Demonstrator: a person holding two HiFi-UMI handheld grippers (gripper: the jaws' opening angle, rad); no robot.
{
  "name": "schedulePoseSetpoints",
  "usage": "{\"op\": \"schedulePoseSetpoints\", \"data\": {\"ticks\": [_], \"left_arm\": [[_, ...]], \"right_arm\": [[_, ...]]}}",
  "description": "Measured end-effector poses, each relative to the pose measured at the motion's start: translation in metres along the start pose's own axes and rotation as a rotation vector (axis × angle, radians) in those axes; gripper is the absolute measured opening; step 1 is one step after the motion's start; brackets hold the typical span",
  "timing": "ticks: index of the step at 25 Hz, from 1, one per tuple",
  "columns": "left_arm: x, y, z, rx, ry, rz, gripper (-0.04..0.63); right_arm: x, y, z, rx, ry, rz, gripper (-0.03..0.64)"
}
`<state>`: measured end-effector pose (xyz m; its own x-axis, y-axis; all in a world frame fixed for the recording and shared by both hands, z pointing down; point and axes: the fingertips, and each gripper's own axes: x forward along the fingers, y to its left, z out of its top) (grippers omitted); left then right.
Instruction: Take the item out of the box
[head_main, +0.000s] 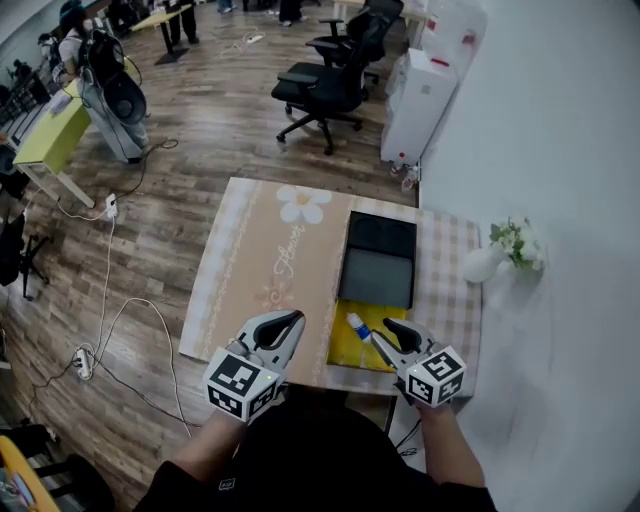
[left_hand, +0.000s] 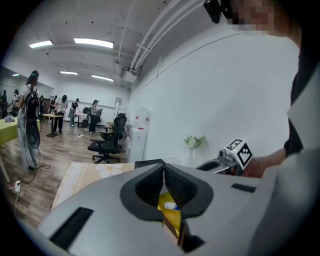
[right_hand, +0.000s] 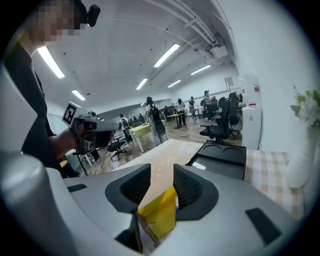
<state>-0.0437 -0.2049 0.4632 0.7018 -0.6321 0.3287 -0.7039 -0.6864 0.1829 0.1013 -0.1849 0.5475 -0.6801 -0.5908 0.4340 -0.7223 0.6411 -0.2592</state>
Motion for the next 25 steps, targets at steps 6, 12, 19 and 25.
{"op": "schedulePoseSetpoints", "data": {"ticks": [6, 12, 19, 25], "left_arm": [[0.006, 0.002, -0.015, -0.024, 0.043, 0.035, 0.020], [-0.002, 0.005, -0.026, -0.054, 0.070, 0.088, 0.020], [-0.018, 0.017, -0.041, -0.088, 0.086, 0.150, 0.020], [-0.034, 0.026, -0.040, -0.100, 0.077, 0.189, 0.020]], "right_arm": [[0.028, -0.015, -0.046, 0.044, 0.131, 0.065, 0.143], [0.056, -0.026, -0.088, 0.055, 0.267, 0.088, 0.152], [0.085, -0.041, -0.116, -0.012, 0.368, 0.032, 0.152], [0.104, -0.046, -0.140, -0.095, 0.476, 0.001, 0.152]]}}
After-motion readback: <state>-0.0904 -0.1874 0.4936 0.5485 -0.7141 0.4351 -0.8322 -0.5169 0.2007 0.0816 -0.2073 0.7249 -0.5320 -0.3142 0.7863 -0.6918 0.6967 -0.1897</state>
